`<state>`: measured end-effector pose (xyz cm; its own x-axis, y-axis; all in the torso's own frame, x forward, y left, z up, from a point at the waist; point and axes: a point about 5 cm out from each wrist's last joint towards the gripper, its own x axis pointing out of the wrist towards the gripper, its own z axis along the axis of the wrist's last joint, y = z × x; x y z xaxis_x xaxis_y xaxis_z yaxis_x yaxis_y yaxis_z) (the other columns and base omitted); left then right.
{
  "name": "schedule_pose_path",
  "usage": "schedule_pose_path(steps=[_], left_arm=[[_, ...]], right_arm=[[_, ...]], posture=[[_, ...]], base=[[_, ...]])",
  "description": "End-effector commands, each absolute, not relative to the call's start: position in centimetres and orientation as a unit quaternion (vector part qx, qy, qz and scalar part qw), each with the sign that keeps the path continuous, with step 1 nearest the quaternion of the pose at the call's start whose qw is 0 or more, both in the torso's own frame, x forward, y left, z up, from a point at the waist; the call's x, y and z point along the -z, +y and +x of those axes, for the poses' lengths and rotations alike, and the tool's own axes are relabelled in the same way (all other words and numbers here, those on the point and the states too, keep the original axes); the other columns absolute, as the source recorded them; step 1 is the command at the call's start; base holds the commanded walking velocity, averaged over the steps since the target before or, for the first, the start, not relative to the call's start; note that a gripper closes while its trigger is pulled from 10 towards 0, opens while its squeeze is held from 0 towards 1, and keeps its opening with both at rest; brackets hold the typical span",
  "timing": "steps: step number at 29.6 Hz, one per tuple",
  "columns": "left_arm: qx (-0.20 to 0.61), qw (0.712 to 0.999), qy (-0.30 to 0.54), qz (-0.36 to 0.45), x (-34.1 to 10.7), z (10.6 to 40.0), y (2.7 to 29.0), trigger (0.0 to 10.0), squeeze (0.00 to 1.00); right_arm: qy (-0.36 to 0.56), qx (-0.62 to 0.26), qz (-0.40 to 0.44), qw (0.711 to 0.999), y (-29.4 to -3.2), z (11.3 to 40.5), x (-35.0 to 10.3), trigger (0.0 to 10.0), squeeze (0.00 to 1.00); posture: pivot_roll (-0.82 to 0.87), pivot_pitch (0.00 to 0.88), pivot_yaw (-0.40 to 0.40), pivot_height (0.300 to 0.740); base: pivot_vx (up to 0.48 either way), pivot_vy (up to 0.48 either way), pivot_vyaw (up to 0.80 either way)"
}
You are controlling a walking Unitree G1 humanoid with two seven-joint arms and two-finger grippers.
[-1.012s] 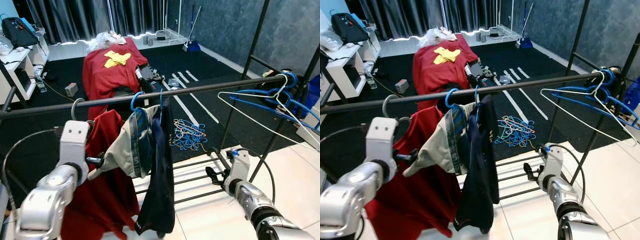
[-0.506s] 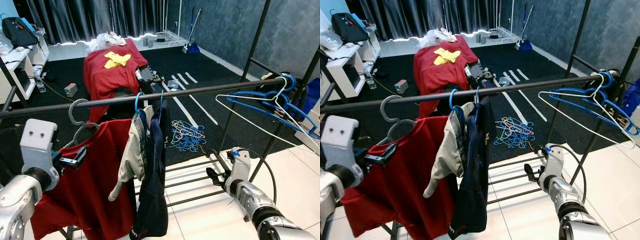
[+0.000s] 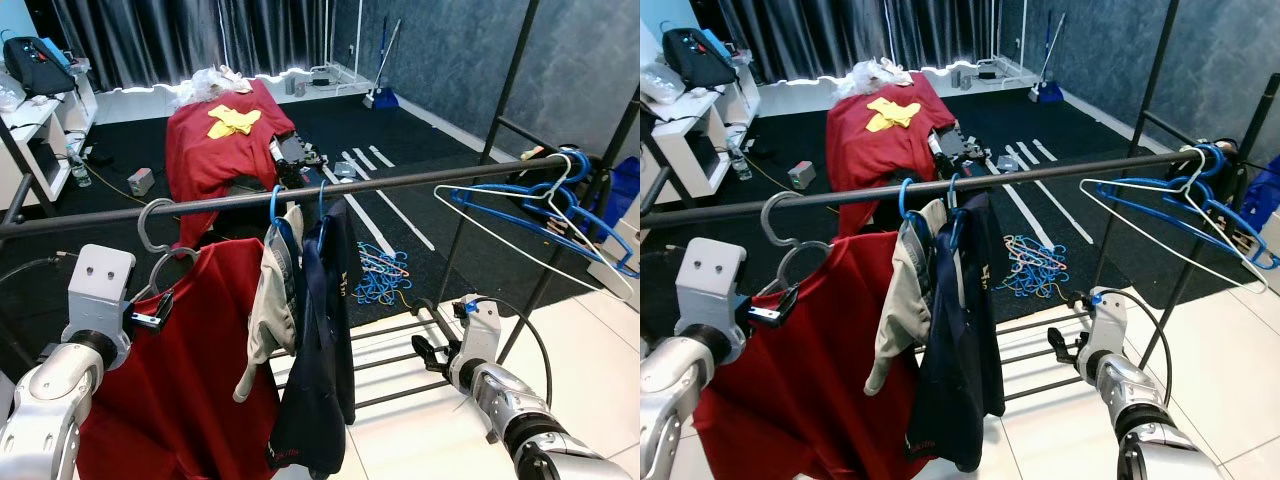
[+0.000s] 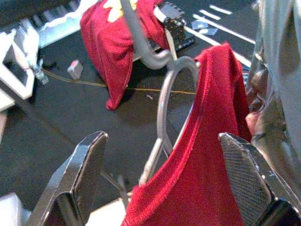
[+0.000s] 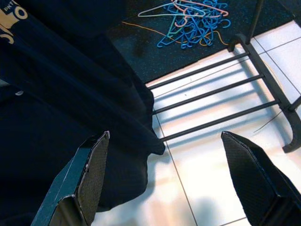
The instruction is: Hang hanger
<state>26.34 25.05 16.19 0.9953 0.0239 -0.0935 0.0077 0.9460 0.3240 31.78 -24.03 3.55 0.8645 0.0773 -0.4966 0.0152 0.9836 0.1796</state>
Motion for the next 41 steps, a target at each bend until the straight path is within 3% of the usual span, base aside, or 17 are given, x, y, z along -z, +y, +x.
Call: schedule_pose_path(steps=[1,4,7,8,16,22,28,33,41], left_arm=[[-0.001,0.98,0.068,0.188,-15.4,26.5,25.4,10.0,0.0],[0.005,0.959,0.137,0.248,-13.0,26.1,25.9,10.0,0.0],[0.003,0.953,0.162,0.256,-12.0,25.8,26.2,10.0,0.0],[-0.008,0.953,0.175,0.249,-11.3,25.5,26.5,0.0,0.0],[-0.024,0.966,0.16,0.201,-11.0,25.6,26.5,0.0,0.0],[-0.022,0.983,0.098,0.152,-12.7,26.4,26.3,0.0,0.0],[-0.018,0.985,0.085,0.147,-13.2,26.5,26.4,0.0,0.0],[0.049,0.99,0.013,0.13,-17.1,24.4,28.5,0.0,0.0],[0.134,0.984,0.021,0.117,-18.0,20.7,29.4,0.0,0.0]], right_arm=[[0.266,-0.016,0.091,0.96,-23.9,31.6,-3.3,10.0,0.0],[0.267,-0.016,0.091,0.959,-24.0,31.5,-3.2,10.0,0.0],[0.267,-0.016,0.091,0.959,-24.0,31.5,-3.2,10.0,0.0],[0.268,-0.016,0.091,0.959,-24.1,31.4,-3.2,10.0,0.0],[0.27,-0.015,0.09,0.958,-24.2,31.4,-3.1,10.0,0.0],[0.269,-0.015,0.09,0.959,-24.1,31.5,-3.2,10.0,0.0],[0.269,-0.014,0.09,0.959,-24.1,31.6,-3.3,10.0,0.0],[0.269,-0.014,0.09,0.959,-23.9,31.8,-3.5,10.0,0.0],[0.272,-0.014,0.088,0.958,-23.8,31.9,-3.6,10.0,0.0]], posture=[[-0.1,0.0,-0.007,0.74],[-0.1,0.0,-0.01,0.74],[-0.1,0.0,-0.012,0.74],[-0.1,0.0,-0.015,0.74],[-0.1,0.0,-0.016,0.74],[-0.1,0.0,-0.014,0.74],[-0.1,0.0,-0.014,0.74],[-0.08,0.0,-0.029,0.74],[-0.06,0.0,-0.047,0.74]], base=[[0.0,0.0,0.0],[0.0,0.0,0.0],[0.0,0.0,0.0],[0.0,0.0,0.0],[0.0,0.0,0.0],[0.0,0.0,0.0],[0.0,0.0,0.0],[0.0,0.0,0.0],[0.0,0.0,0.0]])
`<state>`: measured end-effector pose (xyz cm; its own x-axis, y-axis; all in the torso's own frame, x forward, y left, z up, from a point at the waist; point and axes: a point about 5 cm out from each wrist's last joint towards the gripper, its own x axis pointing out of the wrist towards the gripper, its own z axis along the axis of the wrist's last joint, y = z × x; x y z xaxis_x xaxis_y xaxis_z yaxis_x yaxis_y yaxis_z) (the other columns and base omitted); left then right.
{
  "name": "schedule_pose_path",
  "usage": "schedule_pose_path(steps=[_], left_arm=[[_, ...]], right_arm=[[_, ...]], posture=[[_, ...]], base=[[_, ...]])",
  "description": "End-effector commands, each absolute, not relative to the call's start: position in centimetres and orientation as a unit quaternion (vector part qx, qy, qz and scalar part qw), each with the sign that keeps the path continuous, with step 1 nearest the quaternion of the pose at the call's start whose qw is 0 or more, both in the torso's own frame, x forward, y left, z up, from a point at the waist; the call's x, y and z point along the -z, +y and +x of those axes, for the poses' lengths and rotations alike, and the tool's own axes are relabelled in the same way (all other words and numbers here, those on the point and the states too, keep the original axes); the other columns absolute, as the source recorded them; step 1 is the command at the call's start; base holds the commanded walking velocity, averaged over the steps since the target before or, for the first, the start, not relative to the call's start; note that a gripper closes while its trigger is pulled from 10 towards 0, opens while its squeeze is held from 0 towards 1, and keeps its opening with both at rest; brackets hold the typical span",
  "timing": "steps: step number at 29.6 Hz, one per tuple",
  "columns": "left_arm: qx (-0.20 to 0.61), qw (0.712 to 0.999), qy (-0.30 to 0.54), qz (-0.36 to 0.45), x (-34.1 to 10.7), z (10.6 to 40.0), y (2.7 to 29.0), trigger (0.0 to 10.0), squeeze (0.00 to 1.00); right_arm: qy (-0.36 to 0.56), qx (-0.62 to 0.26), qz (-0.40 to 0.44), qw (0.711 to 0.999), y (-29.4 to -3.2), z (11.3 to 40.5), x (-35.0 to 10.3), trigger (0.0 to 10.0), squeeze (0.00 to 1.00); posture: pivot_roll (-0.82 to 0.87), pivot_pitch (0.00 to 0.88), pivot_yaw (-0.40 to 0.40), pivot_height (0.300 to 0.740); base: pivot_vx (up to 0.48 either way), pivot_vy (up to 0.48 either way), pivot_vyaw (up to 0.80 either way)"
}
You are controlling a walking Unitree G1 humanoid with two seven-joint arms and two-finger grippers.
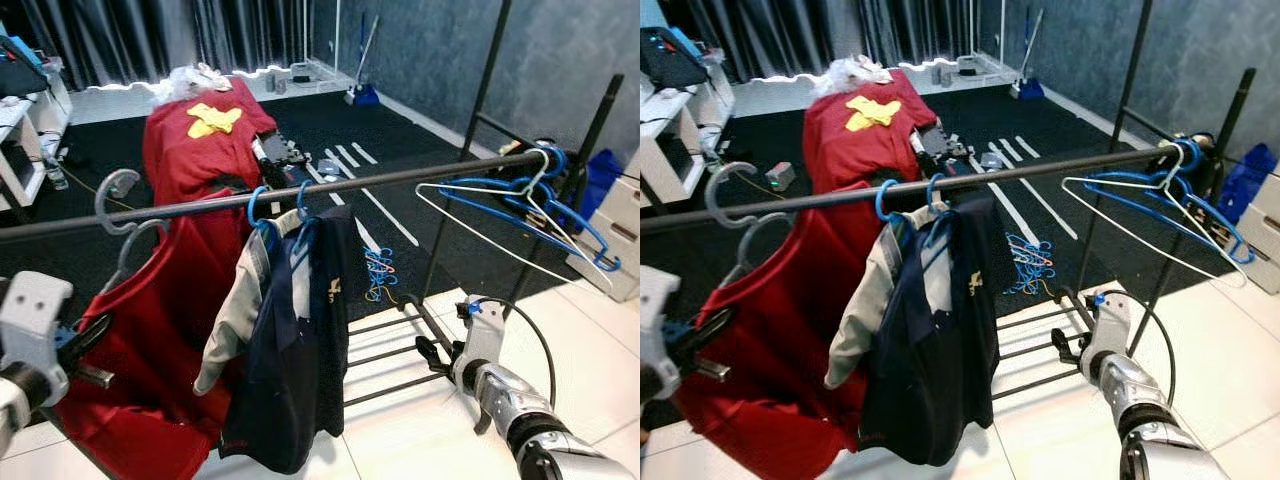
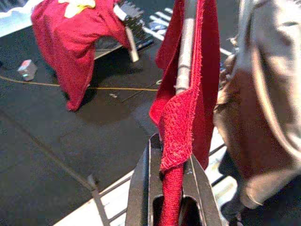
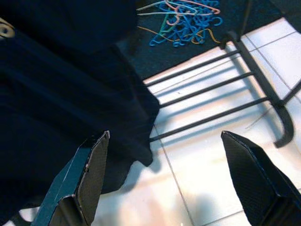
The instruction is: Hang hanger
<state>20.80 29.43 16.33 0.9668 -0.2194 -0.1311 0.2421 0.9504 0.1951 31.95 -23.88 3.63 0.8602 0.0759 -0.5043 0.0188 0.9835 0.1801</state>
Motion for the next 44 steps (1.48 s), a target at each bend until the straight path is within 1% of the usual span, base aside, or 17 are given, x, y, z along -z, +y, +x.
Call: schedule_pose_path(steps=[1,4,13,14,15,16,17,19,20,24,26,27,30,31,32,35,44], left_arm=[[0.134,0.984,0.021,0.117,-18.0,20.7,29.4,0.0,0.0],[0.175,0.976,0.066,0.108,-16.6,18.0,29.0,0.0,0.0],[0.194,0.97,0.102,0.104,-15.6,16.4,28.7,0.0,0.0],[0.204,0.965,0.127,0.101,-15.1,15.6,28.7,1.8,0.0],[0.204,0.965,0.127,0.101,-15.1,15.6,28.7,1.8,0.0],[0.211,0.961,0.154,0.092,-14.5,14.9,28.7,3.8,0.0],[0.218,0.956,0.172,0.09,-14.1,14.5,28.7,7.4,0.0],[0.223,0.953,0.182,0.089,-13.9,14.3,28.6,7.4,0.0],[0.24,0.949,0.189,0.083,-13.9,13.8,28.3,10.0,0.0],[0.259,0.943,0.195,0.077,-14.1,13.3,28.0,10.0,0.0],[0.301,0.926,0.218,0.07,-14.7,11.8,27.7,10.0,0.0],[0.341,0.905,0.246,0.068,-15.4,10.6,27.5,10.0,0.0],[0.359,0.894,0.26,0.068,-15.7,10.1,27.3,10.0,0.0],[0.381,0.879,0.278,0.068,-16.1,9.5,27.0,10.0,0.0],[0.381,0.879,0.278,0.068,-16.1,9.5,27.0,10.0,0.0],[0.409,0.858,0.301,0.077,-16.7,9.0,26.7,10.0,0.0],[0.441,0.854,0.26,0.096,-18.9,10.1,26.2,10.0,0.0]], right_arm=[[0.272,-0.014,0.088,0.958,-23.8,31.9,-3.6,10.0,0.0],[0.271,-0.016,0.087,0.958,-23.6,32.2,-3.8,10.0,0.0],[0.271,-0.017,0.088,0.958,-23.5,32.2,-3.7,10.0,0.0],[0.271,-0.018,0.089,0.958,-23.5,32.2,-3.7,10.0,0.0],[0.271,-0.018,0.089,0.958,-23.5,32.2,-3.7,10.0,0.0],[0.271,-0.02,0.09,0.958,-23.4,32.2,-3.6,10.0,0.0],[0.271,-0.021,0.09,0.958,-23.3,32.2,-3.6,10.0,0.0],[0.271,-0.022,0.09,0.958,-23.3,32.2,-3.6,10.0,0.0],[0.272,-0.023,0.089,0.958,-23.3,32.2,-3.6,10.0,0.0],[0.274,-0.024,0.088,0.958,-23.3,32.1,-3.6,10.0,0.0],[0.276,-0.025,0.088,0.957,-23.4,32.0,-3.5,10.0,0.0],[0.28,-0.03,0.086,0.955,-23.3,32.0,-3.4,10.0,0.0],[0.281,-0.032,0.086,0.955,-23.2,32.0,-3.4,10.0,0.0],[0.283,-0.033,0.086,0.955,-23.2,32.0,-3.3,10.0,0.0],[0.283,-0.033,0.086,0.955,-23.2,32.0,-3.3,10.0,0.0],[0.284,-0.034,0.085,0.954,-23.1,31.9,-3.3,10.0,0.0],[0.285,-0.032,0.086,0.954,-23.1,31.8,-3.1,10.0,0.0]], posture=[[-0.06,0.0,-0.047,0.74],[-0.05,0.0,-0.048,0.74],[-0.04,0.0,-0.046,0.74],[-0.03,0.0,-0.047,0.74],[-0.03,0.0,-0.047,0.74],[-0.03,0.0,-0.044,0.74],[-0.02,0.0,-0.058,0.74],[-0.02,0.0,-0.058,0.74],[-0.01,0.0,-0.058,0.74],[-0.01,0.0,-0.059,0.74],[-0.01,0.0,-0.072,0.74],[0.0,0.0,-0.076,0.74],[0.0,0.0,-0.079,0.74],[0.01,0.0,-0.085,0.74],[0.01,0.0,-0.085,0.74],[0.02,0.0,-0.087,0.74],[0.0,0.0,-0.065,0.74]], base=[[0.0,0.0,0.0],[0.0,0.0,0.0],[0.0,0.0,0.0],[0.0,0.0,0.0],[0.0,0.0,0.0],[0.0,0.0,0.0],[0.0,0.0,0.0],[0.0,0.0,0.0],[0.0,0.0,0.0],[0.0,0.0,0.0],[0.0,0.0,0.0],[0.0,0.0,0.0],[0.0,0.0,0.0],[0.0,0.0,0.0],[0.0,0.0,0.0],[0.0,0.0,0.0],[0.0,0.0,0.0]])
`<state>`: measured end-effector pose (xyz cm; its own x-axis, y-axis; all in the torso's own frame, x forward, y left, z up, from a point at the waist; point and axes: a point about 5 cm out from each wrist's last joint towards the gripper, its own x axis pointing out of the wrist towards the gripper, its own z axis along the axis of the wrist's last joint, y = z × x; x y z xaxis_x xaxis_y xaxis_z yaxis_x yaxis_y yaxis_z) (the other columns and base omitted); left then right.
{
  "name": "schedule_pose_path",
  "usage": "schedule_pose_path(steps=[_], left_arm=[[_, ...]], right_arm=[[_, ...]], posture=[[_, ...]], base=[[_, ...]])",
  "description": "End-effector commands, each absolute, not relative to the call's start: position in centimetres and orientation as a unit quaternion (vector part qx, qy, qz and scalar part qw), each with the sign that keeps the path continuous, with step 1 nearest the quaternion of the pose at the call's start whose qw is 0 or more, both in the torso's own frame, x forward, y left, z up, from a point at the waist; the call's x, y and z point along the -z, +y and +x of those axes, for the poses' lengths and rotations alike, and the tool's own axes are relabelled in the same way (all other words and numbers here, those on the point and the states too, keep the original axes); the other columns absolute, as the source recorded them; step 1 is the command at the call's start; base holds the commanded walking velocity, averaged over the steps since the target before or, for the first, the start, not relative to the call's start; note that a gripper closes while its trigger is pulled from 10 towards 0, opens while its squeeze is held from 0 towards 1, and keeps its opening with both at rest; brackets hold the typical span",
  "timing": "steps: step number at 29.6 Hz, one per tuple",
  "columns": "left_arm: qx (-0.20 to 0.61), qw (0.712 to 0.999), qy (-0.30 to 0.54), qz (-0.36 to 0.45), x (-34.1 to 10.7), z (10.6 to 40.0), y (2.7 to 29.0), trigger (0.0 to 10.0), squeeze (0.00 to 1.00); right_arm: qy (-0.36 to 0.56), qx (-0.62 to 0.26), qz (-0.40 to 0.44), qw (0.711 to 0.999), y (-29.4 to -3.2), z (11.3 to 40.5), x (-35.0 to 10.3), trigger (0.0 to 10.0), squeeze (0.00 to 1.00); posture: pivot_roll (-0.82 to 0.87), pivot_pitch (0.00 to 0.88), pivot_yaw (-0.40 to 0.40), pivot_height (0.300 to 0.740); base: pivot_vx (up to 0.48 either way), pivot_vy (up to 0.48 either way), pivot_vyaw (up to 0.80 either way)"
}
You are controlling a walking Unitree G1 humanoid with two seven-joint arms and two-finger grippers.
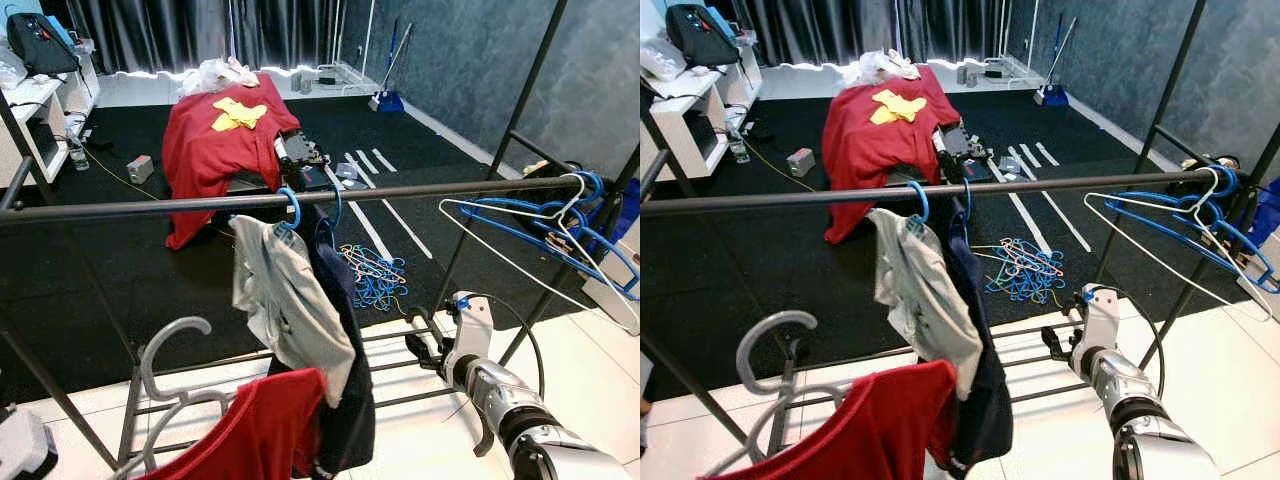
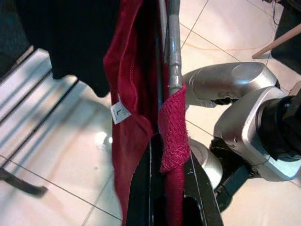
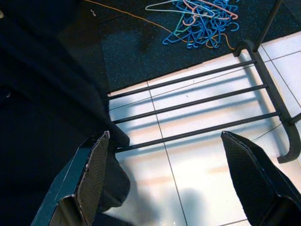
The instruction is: Hang hanger
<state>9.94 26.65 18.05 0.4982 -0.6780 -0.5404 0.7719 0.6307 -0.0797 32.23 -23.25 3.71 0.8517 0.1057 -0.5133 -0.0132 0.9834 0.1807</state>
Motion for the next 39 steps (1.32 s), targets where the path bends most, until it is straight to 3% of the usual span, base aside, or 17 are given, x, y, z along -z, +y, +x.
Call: schedule_pose_path(steps=[1,4,6,10,14,17,24,32,35,39], left_arm=[[0.463,0.853,0.226,0.089,-19.8,10.8,25.8,10.0,0.0],[0.482,0.849,0.2,0.081,-20.4,11.2,25.5,10.0,0.0],[0.511,0.843,0.149,0.074,-21.9,12.9,25.1,10.0,0.0],[0.512,0.846,0.126,0.081,-22.6,13.8,25.1,10.0,0.0],[0.517,0.847,0.075,0.097,-24.5,15.9,25.5,10.0,0.0],[0.524,0.842,0.077,0.104,-24.8,16.3,25.6,10.0,0.0],[0.521,0.833,0.125,0.137,-24.5,17.1,26.8,10.0,0.0],[0.503,0.837,0.147,0.16,-24.6,17.3,28.0,10.0,0.0],[0.506,0.841,0.114,0.156,-25.7,17.5,27.5,10.0,0.0],[0.526,0.836,0.073,0.139,-26.5,17.8,26.3,10.0,0.0]], right_arm=[[0.277,-0.038,0.075,0.957,-23.2,32.1,-3.6,10.0,0.0],[0.268,-0.045,0.064,0.96,-23.3,32.5,-4.1,10.0,0.0],[0.222,-0.092,0.011,0.971,-23.7,34.8,-7.9,10.0,0.0],[0.194,-0.137,-0.006,0.971,-23.5,36.1,-10.4,10.0,0.0],[0.136,-0.356,-0.06,0.923,-21.0,37.0,-16.0,10.0,0.0],[0.121,-0.417,-0.067,0.898,-20.6,36.5,-17.6,10.0,0.0],[0.083,-0.51,-0.04,0.855,-21.4,35.1,-21.6,10.0,0.0],[0.02,-0.531,0.034,0.846,-22.9,34.5,-25.1,10.0,0.0],[0.02,-0.58,0.034,0.814,-22.2,33.3,-25.5,10.0,0.0],[0.043,-0.602,0.003,0.798,-20.9,32.8,-24.4,10.0,0.0]], posture=[[-0.02,0.0,-0.064,0.74],[-0.02,0.0,-0.067,0.74],[-0.04,0.0,-0.072,0.74],[-0.05,0.0,-0.075,0.74],[-0.06,0.0,-0.083,0.74],[-0.06,0.0,-0.093,0.74],[-0.06,0.0,-0.105,0.74],[-0.06,0.0,-0.101,0.74],[-0.06,0.0,-0.094,0.74],[-0.06,0.0,-0.097,0.74]], base=[[0.0,0.0,0.0],[0.0,0.0,0.0],[0.0,0.0,0.0],[0.0,0.0,0.0],[-0.322,0.0,0.0],[-0.322,0.0,0.0],[-0.338,0.0,0.0],[-0.36,0.0,0.0],[-0.361,0.0,0.0],[-0.343,0.0,0.0]])
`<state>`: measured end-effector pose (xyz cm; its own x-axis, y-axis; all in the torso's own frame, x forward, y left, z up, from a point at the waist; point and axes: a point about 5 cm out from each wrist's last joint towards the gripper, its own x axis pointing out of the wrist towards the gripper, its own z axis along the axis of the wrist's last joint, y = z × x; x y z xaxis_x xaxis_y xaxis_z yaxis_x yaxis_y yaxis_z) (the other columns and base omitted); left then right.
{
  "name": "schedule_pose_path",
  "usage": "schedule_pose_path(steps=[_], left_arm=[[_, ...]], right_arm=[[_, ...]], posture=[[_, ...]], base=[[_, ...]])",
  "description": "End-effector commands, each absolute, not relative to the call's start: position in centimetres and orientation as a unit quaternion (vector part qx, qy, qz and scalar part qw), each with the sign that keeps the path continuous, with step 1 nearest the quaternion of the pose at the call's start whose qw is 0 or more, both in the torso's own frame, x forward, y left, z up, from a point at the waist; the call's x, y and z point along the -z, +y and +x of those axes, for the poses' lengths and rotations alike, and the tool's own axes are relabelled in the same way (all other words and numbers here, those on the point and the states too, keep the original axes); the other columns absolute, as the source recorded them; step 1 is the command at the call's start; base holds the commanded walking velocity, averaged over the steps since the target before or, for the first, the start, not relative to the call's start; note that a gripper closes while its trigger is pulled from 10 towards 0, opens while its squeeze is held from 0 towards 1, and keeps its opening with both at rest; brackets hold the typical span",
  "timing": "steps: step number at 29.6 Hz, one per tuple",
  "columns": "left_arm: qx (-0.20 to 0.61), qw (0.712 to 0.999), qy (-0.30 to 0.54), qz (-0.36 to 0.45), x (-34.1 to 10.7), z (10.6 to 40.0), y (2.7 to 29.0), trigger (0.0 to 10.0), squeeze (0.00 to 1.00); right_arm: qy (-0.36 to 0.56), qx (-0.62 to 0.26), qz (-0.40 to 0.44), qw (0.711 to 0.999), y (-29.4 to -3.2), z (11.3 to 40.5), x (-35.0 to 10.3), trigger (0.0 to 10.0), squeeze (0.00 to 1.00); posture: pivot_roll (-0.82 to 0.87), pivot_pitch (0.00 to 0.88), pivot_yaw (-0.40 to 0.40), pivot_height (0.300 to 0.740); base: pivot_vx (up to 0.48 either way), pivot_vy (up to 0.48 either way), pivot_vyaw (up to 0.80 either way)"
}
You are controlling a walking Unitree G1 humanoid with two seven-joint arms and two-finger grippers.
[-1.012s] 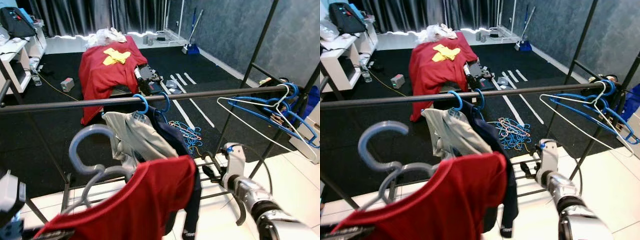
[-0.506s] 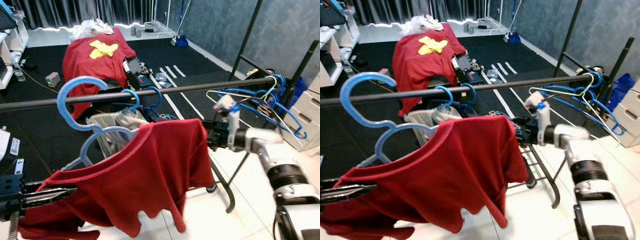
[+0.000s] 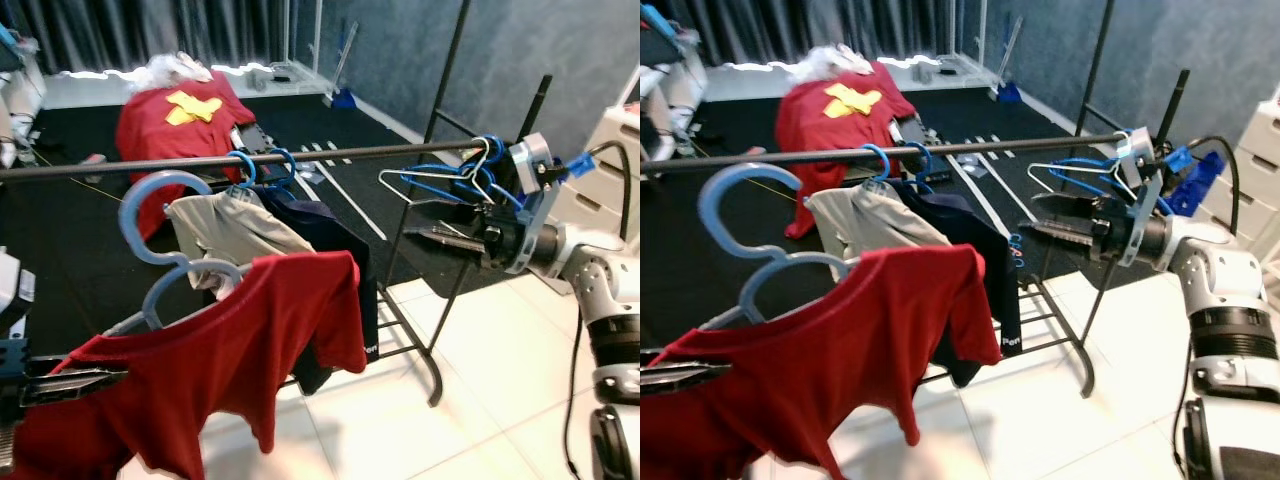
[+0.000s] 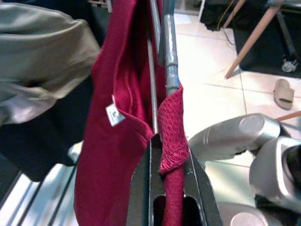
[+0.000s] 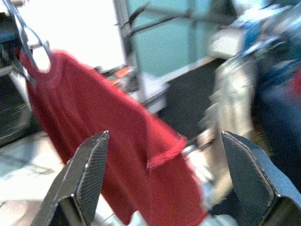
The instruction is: Hang hanger
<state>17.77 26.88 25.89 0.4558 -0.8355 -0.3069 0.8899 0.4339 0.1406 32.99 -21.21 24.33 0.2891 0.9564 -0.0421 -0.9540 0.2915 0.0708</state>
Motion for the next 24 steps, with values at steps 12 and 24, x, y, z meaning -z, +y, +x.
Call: schedule_pose_path(steps=[12,24], left_arm=[[0.562,0.817,0.014,0.13,-28.7,18.1,25.5,10.0,0.0],[0.545,0.826,0.001,0.143,-30.0,18.5,25.6,10.0,0.0]], right_arm=[[0.043,-0.635,0.04,0.77,-18.9,32.2,-24.8,10.0,0.0],[0.079,-0.62,0.028,0.78,-18.9,32.2,-23.7,0.0,0.0]], posture=[[-0.05,0.0,-0.096,0.74],[-0.05,0.0,-0.095,0.74]], base=[[0.0,0.0,0.0],[0.0,0.0,0.0]])
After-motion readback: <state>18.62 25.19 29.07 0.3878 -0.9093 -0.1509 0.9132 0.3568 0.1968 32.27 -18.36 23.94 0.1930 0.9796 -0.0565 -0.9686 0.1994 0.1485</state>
